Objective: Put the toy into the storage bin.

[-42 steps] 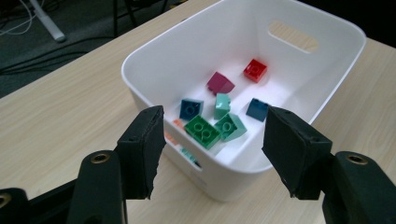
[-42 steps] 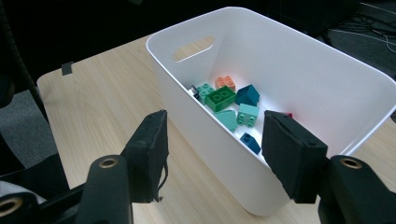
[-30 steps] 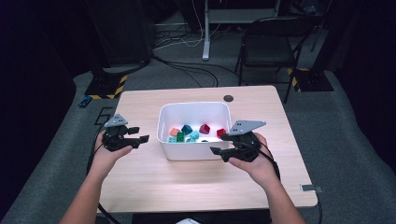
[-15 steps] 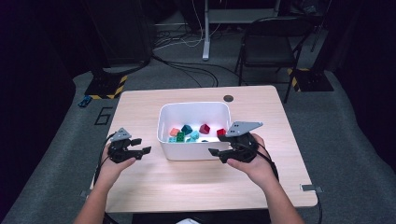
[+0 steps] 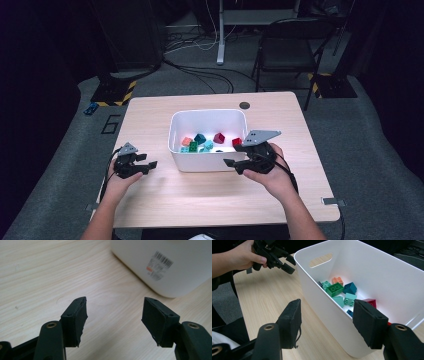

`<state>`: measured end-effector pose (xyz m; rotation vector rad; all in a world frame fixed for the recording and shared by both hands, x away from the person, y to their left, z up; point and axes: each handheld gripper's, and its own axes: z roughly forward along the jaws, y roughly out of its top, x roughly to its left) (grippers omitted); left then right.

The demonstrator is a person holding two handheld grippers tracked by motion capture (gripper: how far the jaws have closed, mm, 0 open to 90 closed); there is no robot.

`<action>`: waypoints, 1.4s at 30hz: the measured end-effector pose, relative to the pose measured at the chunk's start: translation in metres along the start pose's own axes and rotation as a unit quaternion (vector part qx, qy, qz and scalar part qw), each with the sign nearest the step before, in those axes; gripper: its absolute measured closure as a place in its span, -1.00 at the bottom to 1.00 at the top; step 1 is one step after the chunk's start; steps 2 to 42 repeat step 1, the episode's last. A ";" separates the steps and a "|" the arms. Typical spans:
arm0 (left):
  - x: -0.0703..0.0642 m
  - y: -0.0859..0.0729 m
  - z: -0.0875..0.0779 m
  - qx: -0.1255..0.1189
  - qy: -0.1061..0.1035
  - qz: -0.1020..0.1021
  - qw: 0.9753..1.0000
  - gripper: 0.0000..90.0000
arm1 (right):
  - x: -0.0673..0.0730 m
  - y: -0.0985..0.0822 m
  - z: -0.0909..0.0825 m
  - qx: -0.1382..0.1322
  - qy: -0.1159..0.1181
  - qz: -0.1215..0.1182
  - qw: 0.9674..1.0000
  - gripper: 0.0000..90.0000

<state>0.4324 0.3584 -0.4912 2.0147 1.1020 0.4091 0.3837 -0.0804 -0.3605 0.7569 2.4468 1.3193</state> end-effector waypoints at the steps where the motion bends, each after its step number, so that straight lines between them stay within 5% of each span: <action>1: 0.001 -0.001 0.001 0.006 0.001 -0.006 1.000 -0.20 | 0.000 0.000 0.000 0.000 -0.001 0.000 1.000 -0.12; 42: 0.001 -0.001 0.001 0.006 0.001 -0.006 1.000 -0.20 | 0.000 0.000 0.000 0.000 -0.001 0.000 1.000 -0.12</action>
